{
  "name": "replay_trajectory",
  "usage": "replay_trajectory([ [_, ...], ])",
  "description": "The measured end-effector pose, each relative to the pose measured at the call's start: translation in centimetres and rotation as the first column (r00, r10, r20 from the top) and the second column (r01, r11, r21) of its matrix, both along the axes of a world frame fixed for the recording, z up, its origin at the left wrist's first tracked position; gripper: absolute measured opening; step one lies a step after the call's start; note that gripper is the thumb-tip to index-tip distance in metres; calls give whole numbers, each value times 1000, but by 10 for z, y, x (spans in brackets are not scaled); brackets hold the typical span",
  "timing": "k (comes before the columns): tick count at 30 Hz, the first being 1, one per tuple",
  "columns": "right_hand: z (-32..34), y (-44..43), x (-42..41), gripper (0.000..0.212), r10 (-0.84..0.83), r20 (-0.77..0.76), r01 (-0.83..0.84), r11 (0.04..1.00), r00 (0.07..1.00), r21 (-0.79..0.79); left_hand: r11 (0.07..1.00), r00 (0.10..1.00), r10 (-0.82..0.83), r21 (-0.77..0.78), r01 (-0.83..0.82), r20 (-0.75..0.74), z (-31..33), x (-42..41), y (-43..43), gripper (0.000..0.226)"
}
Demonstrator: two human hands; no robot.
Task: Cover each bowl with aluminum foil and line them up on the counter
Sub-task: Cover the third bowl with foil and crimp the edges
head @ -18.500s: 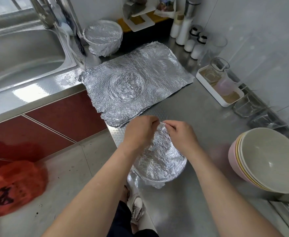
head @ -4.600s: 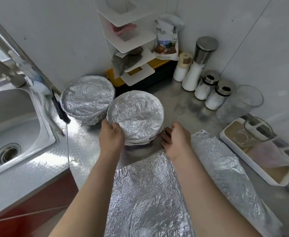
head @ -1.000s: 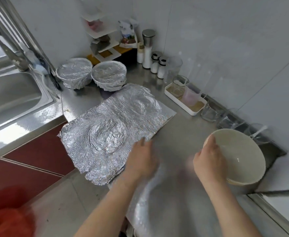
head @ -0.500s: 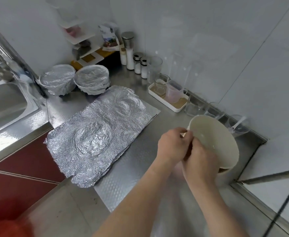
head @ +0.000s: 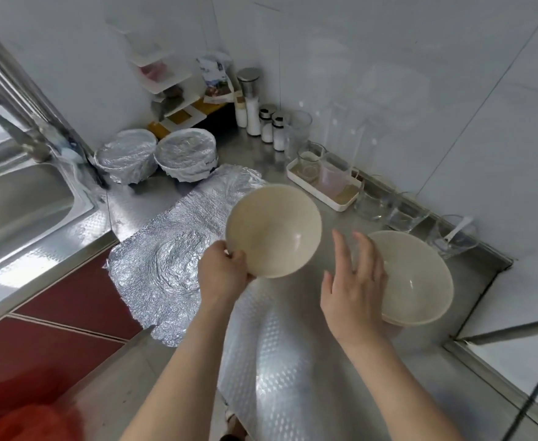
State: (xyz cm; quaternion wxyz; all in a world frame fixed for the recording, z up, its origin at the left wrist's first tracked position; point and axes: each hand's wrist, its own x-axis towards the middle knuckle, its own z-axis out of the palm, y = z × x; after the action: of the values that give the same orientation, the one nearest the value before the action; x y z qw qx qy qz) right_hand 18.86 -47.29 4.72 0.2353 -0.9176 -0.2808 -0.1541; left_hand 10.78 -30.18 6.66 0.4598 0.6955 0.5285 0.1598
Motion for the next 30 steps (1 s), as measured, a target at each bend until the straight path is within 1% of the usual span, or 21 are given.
replay_trajectory([
  [1, -8, -3, 7, 79, -39, -82, 31, 995, 996, -98, 999, 1000, -6, -32, 5, -20, -6, -7, -2, 10],
  [3, -23, -8, 19, 88, -89, -246, 22, 965, 965, -263, 994, 996, -60, -98, 53, -67, -20, -19, -10, 13],
  [4, -29, -10, 23, 89, -92, -312, -4, 955, 946, -297, 987, 991, -100, -133, 88, -92, -26, -24, -16, 13],
  [6, -37, -15, 33, 91, -95, -365, -24, 951, 926, -307, 973, 977, -178, -166, 157, -118, -37, -28, -25, 10],
  [9, -40, -25, 44, 92, -153, -371, 13, 935, 916, -355, 961, 969, -223, -189, 201, -103, -42, -30, -34, 18],
  [12, -37, -37, 56, 85, -222, -303, 76, 901, 927, -427, 940, 968, -240, -266, 214, -69, -38, -28, -41, 23],
  [14, -32, -42, 61, 82, -268, -276, 118, 881, 923, -458, 923, 969, -245, -314, 221, -39, -45, -24, -44, 36],
  [15, -29, -43, 63, 80, -290, -269, 138, 872, 919, -469, 909, 970, -242, -353, 221, -14, -47, -21, -47, 38],
  [17, -24, -42, 65, 74, -321, -270, 164, 864, 908, -476, 861, 968, -245, -445, 247, 63, -44, -14, -56, 24],
  [18, -22, -41, 65, 70, -327, -277, 174, 870, 904, -461, 827, 966, -234, -501, 256, 108, -42, -11, -61, 21],
  [20, -16, -37, 63, 62, -317, -283, 192, 900, 905, -392, 734, 954, -226, -610, 300, 197, -35, -6, -68, 20],
  [21, -12, -35, 61, 57, -298, -276, 201, 923, 914, -329, 710, 944, -249, -623, 329, 216, -36, -4, -69, 20],
  [22, -8, -31, 58, 54, -262, -253, 202, 950, 931, -239, 720, 935, -279, -598, 353, 217, -36, -5, -67, 21],
  [23, -4, -25, 55, 52, -208, -215, 181, 974, 954, -138, 772, 936, -291, -529, 353, 200, -37, -5, -63, 22],
  [24, 0, -16, 49, 51, -143, -168, 138, 990, 975, -43, 847, 942, -308, -412, 336, 135, -38, -8, -55, 25],
  [25, 5, -8, 44, 52, -73, -121, 76, 997, 990, 27, 912, 948, -317, -261, 316, 40, -41, -12, -46, 28],
  [26, 8, 4, 37, 53, 9, -86, -2, 997, 996, 77, 947, 948, -309, -113, 300, -71, -42, -19, -35, 30],
  [27, 11, 17, 28, 54, 99, -73, -90, 990, 992, 112, 954, 941, -292, 16, 299, -173, -45, -27, -23, 31],
  [28, 13, 31, 16, 54, 188, -83, -176, 975, 979, 136, 944, 926, -275, 111, 311, -257, -50, -37, -11, 32],
  [29, 14, 43, 4, 52, 269, -122, -249, 956, 955, 154, 927, 901, -273, 158, 339, -337, -57, -46, 0, 35],
  [30, 13, 54, -8, 50, 342, -187, -314, 935, 921, 165, 910, 868, -280, 174, 375, -410, -61, -54, 8, 39],
])
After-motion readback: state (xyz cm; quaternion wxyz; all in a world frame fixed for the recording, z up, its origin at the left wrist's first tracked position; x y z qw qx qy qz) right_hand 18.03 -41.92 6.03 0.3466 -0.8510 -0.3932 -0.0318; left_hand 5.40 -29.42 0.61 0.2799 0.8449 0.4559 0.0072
